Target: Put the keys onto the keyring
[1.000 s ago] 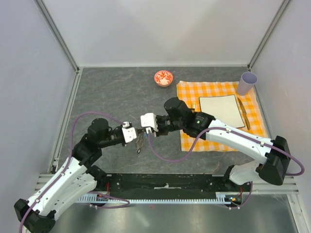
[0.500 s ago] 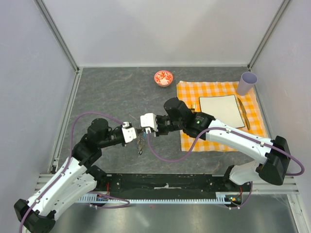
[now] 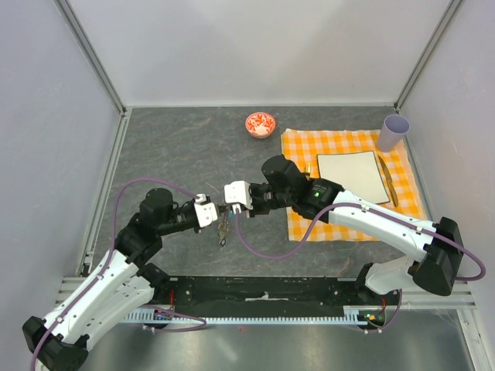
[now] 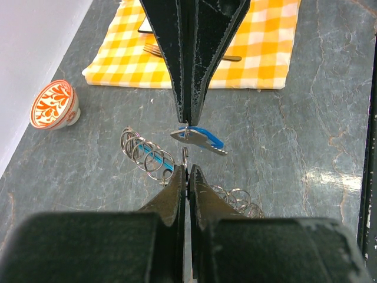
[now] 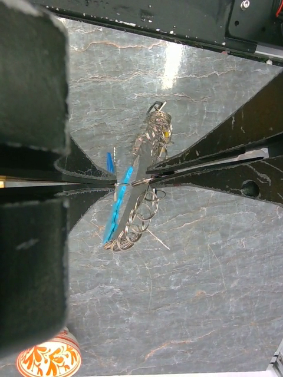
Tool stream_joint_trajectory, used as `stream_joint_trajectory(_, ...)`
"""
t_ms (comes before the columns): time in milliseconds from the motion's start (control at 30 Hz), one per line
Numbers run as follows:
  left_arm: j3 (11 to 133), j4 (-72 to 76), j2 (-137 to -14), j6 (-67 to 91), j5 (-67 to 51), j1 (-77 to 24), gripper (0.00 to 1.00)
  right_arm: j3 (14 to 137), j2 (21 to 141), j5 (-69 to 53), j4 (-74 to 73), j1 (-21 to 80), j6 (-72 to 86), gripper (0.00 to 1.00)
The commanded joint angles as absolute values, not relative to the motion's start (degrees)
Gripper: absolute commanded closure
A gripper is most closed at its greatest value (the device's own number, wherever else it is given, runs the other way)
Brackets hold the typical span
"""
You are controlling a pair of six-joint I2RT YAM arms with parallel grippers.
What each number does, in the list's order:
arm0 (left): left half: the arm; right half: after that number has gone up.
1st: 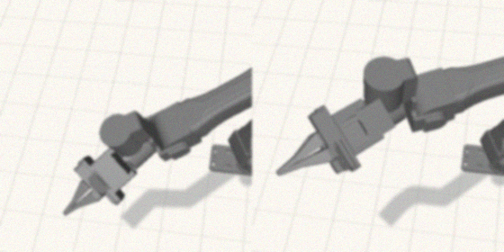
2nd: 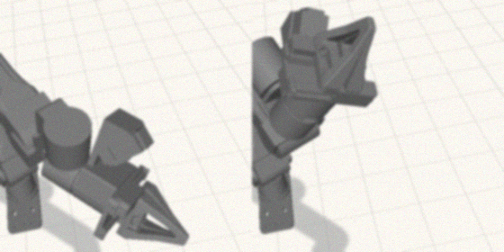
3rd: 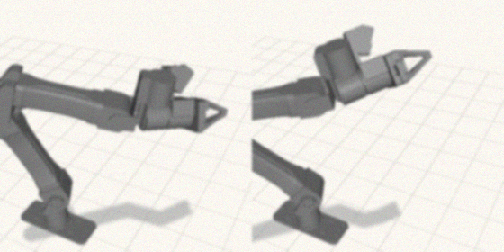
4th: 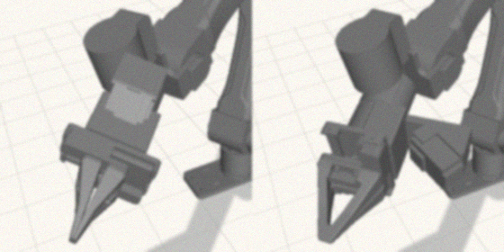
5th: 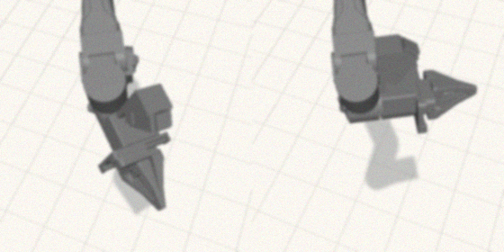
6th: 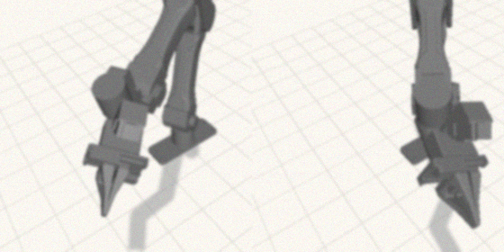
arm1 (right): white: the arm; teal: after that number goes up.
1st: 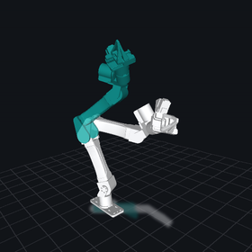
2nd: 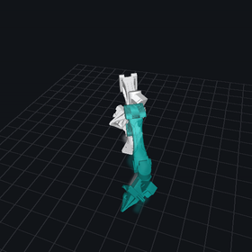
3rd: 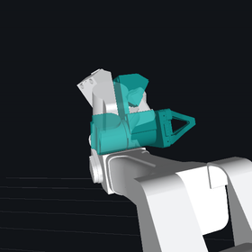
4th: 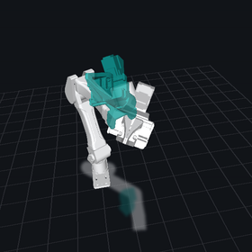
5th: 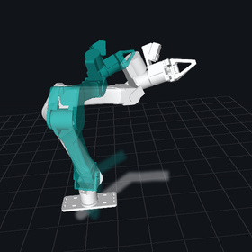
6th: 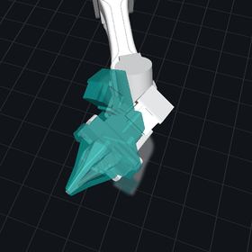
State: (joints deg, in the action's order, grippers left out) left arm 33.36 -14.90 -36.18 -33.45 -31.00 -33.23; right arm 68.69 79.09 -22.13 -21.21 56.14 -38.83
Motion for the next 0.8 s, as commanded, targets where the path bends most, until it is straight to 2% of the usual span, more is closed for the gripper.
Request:
stream_joint_trajectory(0, 35.07, -12.3, -35.86, -32.87, -31.55, -33.22, 0.98, 69.61, 77.61, -23.55, -20.74, 56.16, -39.99, 1.0)
stream_joint_trajectory(767, 35.16, -12.57, -35.86, -33.49, -34.19, -33.22, 0.98, 70.14, 78.49, -25.66, -20.65, 56.25, -40.61, 1.0)
